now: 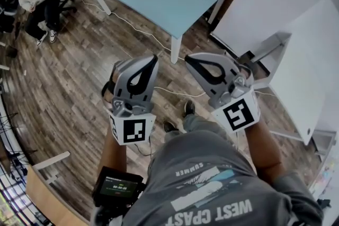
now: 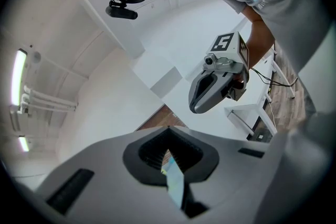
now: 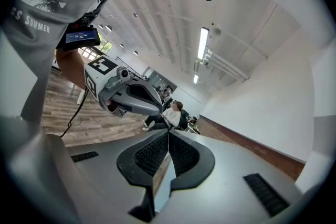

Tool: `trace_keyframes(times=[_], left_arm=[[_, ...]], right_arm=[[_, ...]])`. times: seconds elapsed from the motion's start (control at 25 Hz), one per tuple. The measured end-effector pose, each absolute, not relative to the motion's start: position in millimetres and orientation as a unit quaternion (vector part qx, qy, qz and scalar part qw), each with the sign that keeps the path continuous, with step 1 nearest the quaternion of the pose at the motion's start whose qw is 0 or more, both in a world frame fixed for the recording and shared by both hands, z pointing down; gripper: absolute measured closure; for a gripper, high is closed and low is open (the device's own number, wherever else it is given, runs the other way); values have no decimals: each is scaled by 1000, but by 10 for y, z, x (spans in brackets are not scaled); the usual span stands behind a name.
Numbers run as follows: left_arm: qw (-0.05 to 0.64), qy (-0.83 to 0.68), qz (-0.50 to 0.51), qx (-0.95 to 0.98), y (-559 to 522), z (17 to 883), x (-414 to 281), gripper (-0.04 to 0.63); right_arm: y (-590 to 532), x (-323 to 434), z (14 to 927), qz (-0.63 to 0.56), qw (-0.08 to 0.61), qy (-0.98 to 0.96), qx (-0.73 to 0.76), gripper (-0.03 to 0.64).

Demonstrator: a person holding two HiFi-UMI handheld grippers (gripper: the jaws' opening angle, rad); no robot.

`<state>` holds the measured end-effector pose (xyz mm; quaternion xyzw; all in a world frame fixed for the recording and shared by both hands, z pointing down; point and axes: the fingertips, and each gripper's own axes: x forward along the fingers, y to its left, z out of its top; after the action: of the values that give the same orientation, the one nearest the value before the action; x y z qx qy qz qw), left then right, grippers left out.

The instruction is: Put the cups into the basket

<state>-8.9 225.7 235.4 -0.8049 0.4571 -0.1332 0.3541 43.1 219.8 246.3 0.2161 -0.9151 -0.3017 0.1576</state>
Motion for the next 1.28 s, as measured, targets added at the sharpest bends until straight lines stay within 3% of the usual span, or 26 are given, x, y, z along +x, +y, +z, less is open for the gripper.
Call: trace_keyframes(times=[0.88, 1.28], left_arm=[[356, 498, -183, -769, 1096, 2276, 523, 595], [353, 482, -179, -782, 800, 2340, 257, 595]], right_arm=[[962, 1044, 2400, -304, 101, -932, 169, 603], [687, 806, 2466, -297, 117, -930, 184, 603]])
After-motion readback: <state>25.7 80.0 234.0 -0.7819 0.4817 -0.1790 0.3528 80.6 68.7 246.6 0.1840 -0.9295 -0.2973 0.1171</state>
